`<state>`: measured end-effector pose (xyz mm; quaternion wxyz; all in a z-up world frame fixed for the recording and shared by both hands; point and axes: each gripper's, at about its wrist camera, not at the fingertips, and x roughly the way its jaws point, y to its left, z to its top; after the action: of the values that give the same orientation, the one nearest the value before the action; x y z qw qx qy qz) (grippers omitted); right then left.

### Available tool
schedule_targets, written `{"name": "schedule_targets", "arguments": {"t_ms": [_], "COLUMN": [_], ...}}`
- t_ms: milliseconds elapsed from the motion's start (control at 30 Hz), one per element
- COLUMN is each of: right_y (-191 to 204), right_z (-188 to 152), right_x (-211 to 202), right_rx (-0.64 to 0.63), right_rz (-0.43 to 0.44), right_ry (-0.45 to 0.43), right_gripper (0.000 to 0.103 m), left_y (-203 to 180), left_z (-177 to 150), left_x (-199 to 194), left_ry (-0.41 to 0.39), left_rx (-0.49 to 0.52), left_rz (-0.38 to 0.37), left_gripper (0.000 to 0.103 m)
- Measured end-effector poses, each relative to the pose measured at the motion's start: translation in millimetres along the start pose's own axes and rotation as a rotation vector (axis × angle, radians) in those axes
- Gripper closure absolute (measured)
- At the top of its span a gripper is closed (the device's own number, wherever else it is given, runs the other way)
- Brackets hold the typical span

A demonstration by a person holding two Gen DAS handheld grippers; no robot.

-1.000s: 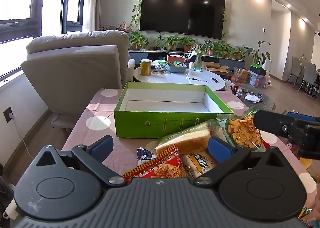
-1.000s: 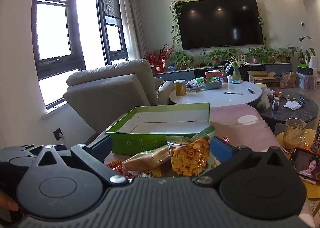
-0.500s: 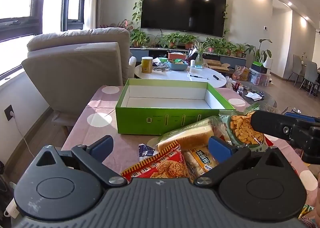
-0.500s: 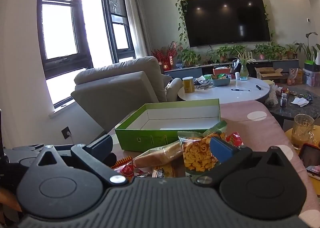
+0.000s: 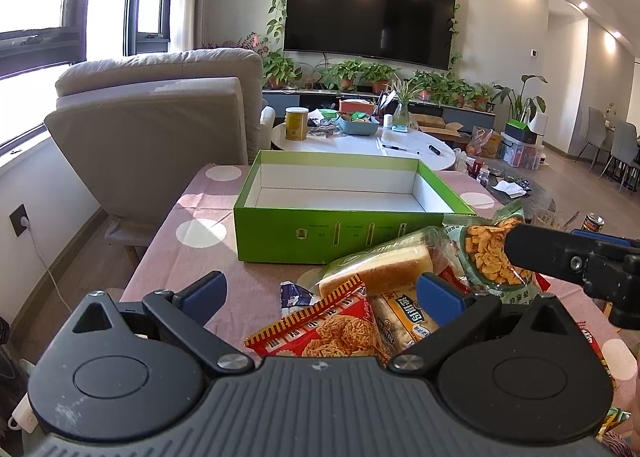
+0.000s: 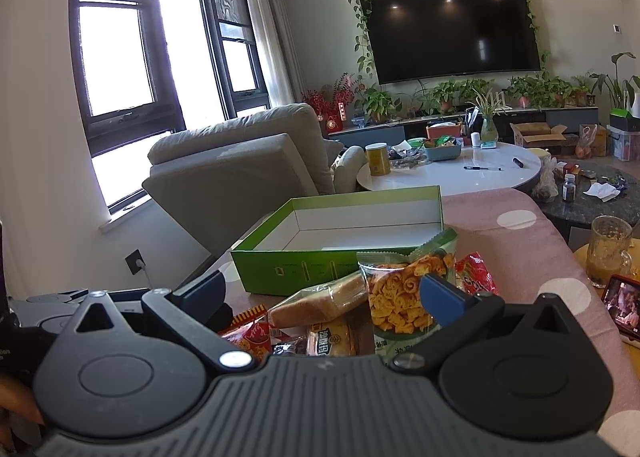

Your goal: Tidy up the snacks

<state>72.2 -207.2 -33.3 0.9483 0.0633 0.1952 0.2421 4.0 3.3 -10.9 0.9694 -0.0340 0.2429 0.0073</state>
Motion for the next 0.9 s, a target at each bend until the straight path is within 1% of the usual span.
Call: {"name": "schedule_targets", "arguments": {"t_ms": [900], "right_y": [1.6], "right_z": [-0.8], "right_x": [4.3], "right_rx": [0.011], "right_rz": [0.003], "right_ry": [0.024], "right_gripper": [0.025], "left_y": [0.5], "left_z": [0.1], "left_x": [0.1], "left_ry": [-0.001], "left_rx": [0.001], "left_rz": [-0.001], "left_gripper": [0.001]}}
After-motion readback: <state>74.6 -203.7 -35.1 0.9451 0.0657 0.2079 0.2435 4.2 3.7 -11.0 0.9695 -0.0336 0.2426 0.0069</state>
